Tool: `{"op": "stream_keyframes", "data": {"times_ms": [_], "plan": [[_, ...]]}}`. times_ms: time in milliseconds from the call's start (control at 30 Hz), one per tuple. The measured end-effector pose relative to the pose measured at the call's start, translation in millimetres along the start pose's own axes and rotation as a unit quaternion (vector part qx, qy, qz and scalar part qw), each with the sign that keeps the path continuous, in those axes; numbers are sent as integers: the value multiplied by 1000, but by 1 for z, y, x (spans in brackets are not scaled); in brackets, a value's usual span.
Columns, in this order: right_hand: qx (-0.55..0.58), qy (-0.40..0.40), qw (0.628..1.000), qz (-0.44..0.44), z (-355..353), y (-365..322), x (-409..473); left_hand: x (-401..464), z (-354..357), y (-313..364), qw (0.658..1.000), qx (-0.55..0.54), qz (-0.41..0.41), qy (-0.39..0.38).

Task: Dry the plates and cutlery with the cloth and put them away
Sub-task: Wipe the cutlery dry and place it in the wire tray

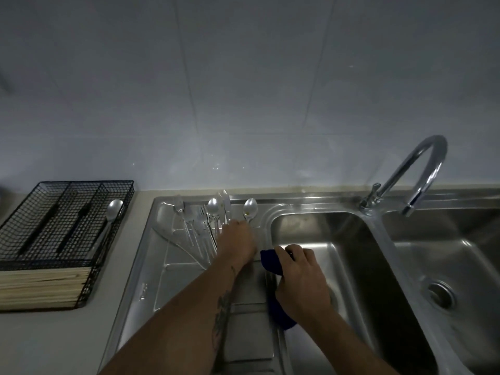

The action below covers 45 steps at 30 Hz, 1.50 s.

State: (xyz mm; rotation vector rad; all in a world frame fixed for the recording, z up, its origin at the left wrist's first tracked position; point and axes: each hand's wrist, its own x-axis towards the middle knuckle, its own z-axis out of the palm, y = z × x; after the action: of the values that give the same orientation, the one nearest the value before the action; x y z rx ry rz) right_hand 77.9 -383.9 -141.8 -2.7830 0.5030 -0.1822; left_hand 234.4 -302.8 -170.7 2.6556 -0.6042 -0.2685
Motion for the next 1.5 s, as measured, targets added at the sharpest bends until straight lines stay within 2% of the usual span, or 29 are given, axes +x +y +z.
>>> {"op": "stream_keyframes", "data": {"times_ms": [167,467,867,1000,1100,1200,1333,1500], "plan": [[3,-20,1000,-10,-2,18,12,14,11,7,998,54,-41,8],[24,18,1000,7,2,29,16,20,15,12,997,42,-57,8],[13,16,999,35,-12,27,-2,-6,18,19,999,3,26,19],[8,14,999,34,-19,26,-7,-26,16,15,996,-56,74,7],[8,28,999,30,-20,21,-11,-45,4,8,989,-108,95,-21],[-8,40,999,-13,-20,9,-12,-63,-13,4,983,-136,105,-67],[-70,33,995,-68,-21,-5,-19,-80,-38,-12,978,-130,130,-100],[-100,50,994,-12,-13,-43,-38,-98,-64,-47,978,-96,160,-98]]}}
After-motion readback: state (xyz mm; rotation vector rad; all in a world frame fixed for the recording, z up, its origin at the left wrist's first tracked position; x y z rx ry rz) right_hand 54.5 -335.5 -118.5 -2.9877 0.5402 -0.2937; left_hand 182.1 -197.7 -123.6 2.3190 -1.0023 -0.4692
